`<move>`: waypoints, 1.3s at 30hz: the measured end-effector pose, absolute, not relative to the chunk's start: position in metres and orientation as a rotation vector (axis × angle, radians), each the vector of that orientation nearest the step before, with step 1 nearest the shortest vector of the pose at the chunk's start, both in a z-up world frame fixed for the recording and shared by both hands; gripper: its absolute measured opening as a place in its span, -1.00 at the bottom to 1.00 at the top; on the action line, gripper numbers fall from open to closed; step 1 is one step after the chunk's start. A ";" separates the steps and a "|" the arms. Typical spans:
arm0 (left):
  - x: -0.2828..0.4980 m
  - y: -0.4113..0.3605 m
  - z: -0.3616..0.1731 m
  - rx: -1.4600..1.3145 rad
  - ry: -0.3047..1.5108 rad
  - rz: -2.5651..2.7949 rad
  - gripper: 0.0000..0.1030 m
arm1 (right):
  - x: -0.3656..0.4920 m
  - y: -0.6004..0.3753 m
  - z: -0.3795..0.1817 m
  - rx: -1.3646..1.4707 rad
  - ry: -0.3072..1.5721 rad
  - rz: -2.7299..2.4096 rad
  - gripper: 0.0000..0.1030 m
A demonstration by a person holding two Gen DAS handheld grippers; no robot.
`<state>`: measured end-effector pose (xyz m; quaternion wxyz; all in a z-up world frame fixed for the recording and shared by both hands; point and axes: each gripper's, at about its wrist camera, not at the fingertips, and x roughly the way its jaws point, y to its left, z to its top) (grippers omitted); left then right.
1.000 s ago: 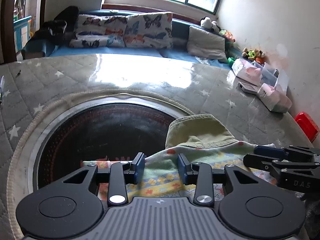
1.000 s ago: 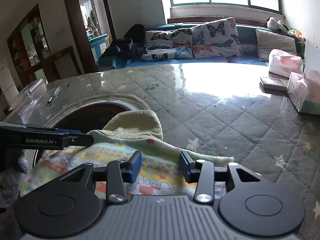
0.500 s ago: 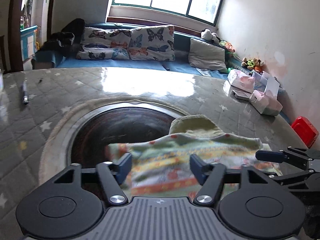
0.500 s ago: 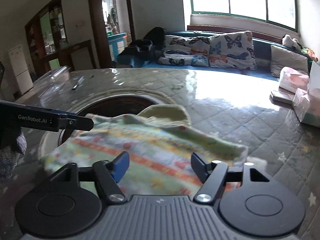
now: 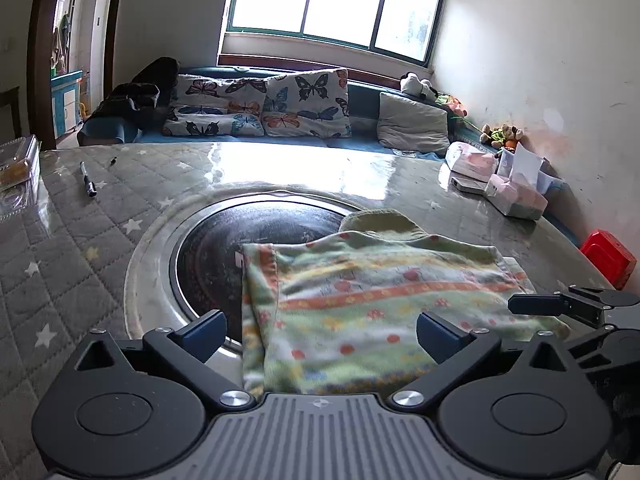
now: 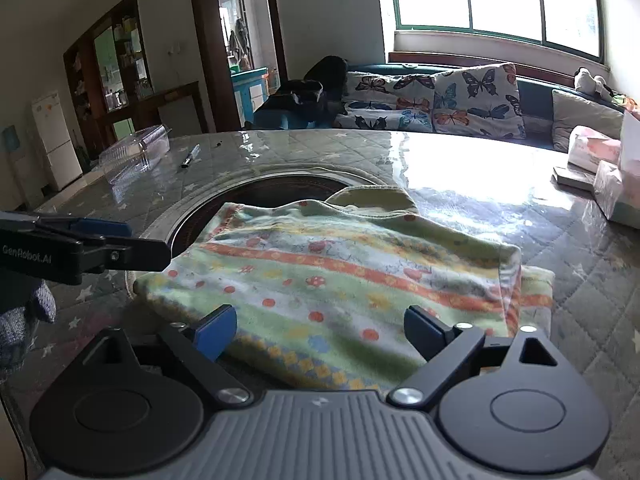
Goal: Fold clothes
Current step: 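Open both grippers wide above the folded green shirt, then move both grippers to the side edge of the folded shirt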
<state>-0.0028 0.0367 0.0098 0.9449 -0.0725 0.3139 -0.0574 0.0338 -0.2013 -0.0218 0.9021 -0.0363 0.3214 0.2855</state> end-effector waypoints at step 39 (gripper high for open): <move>-0.049 0.035 0.013 -0.166 0.622 -0.097 1.00 | -0.030 -0.184 -0.002 -0.122 0.531 0.653 1.00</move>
